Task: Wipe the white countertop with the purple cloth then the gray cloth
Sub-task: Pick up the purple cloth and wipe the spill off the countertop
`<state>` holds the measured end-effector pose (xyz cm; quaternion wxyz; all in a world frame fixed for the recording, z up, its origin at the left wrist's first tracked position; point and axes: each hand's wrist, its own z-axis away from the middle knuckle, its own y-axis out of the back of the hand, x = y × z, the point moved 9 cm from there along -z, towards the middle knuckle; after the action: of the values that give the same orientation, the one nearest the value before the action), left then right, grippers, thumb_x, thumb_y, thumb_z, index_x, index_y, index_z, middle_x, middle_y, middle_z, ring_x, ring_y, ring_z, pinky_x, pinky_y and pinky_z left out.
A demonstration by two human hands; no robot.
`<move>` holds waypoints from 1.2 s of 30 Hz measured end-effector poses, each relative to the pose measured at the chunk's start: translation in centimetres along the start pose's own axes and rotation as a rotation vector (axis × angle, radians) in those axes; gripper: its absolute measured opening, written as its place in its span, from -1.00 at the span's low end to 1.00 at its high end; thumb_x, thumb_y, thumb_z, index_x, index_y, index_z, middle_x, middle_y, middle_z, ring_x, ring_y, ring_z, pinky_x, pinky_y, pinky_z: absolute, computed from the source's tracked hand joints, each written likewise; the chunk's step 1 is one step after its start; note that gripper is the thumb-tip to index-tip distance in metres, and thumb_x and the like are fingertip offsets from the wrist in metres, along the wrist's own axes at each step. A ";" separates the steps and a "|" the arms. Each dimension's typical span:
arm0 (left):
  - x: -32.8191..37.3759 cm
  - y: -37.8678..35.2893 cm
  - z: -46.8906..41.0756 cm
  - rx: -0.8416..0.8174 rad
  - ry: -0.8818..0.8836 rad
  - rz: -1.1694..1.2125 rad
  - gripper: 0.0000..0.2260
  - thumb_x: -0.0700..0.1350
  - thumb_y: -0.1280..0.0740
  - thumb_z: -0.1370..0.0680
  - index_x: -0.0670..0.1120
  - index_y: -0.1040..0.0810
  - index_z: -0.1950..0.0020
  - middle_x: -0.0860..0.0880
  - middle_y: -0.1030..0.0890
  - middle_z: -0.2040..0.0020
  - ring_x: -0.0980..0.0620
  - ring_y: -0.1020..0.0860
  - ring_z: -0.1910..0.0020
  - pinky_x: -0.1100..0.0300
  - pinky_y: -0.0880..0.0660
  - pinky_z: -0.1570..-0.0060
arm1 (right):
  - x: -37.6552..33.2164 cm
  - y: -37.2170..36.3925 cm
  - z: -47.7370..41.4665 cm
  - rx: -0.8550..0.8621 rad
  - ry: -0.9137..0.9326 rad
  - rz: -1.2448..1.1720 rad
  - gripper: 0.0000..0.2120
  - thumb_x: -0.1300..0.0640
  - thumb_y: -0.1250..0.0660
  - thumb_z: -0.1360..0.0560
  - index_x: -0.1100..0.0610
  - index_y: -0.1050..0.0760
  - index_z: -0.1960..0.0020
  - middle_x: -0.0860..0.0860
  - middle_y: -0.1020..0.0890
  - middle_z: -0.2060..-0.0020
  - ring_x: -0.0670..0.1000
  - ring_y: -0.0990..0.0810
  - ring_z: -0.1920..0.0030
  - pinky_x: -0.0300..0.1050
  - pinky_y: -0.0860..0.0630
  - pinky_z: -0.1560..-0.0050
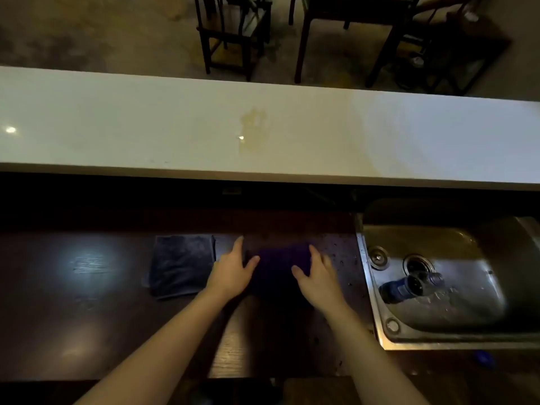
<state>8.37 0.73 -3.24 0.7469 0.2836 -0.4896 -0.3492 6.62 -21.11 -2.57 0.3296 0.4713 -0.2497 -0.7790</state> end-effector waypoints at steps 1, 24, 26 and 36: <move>-0.1 -0.7 -0.1 -0.027 0.022 0.007 -0.32 0.18 -0.26 -0.57 -0.04 -0.09 -0.60 -0.22 -0.59 -0.29 -0.24 -0.56 -0.23 -0.04 -0.50 -0.16 | 0.8 -0.4 -0.3 -0.011 -0.043 -0.033 -0.28 -0.09 -0.30 -0.59 0.05 -0.04 -0.62 0.14 -0.21 -0.55 0.21 -0.26 -0.51 0.18 -0.31 -0.47; -1.8 -5.6 -1.9 -0.155 0.264 0.482 -0.80 -0.08 -0.40 -0.51 -0.05 -0.51 -0.10 -0.09 -0.66 -0.06 -0.08 -0.64 -0.01 -0.05 -0.62 -0.06 | 3.1 -4.6 -2.1 -0.164 -0.433 -0.888 -0.88 0.15 -0.53 -0.46 0.10 -0.62 0.04 0.09 -0.75 0.18 0.08 -0.74 0.22 -0.13 -0.66 0.35; -1.8 -4.8 -1.9 -0.153 0.258 0.521 -0.80 -0.08 -0.39 -0.52 -0.05 -0.49 -0.11 -0.11 -0.65 -0.06 -0.10 -0.64 -0.02 -0.10 -0.61 -0.08 | 2.3 -4.3 -2.0 -0.185 -0.409 -0.943 -0.88 0.15 -0.50 -0.49 0.09 -0.63 0.00 0.07 -0.77 0.19 0.07 -0.76 0.21 -0.10 -0.67 0.33; 0.2 3.5 -1.5 0.017 0.006 0.569 -0.80 0.13 -0.34 -0.48 0.14 -0.49 -0.07 -0.01 -0.70 -0.01 -0.04 -0.69 0.02 -0.17 -0.62 0.00 | -5.4 -0.9 -1.1 -0.159 -0.067 -1.089 -0.80 0.25 -0.32 -0.61 0.18 -0.57 -0.22 0.12 -0.75 -0.06 0.10 -0.73 -0.08 -0.03 -0.69 -0.03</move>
<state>10.65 2.79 -0.99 0.8140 0.1421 -0.5501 -0.1205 9.15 -16.57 -0.65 -0.0944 0.4810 0.0794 -0.8680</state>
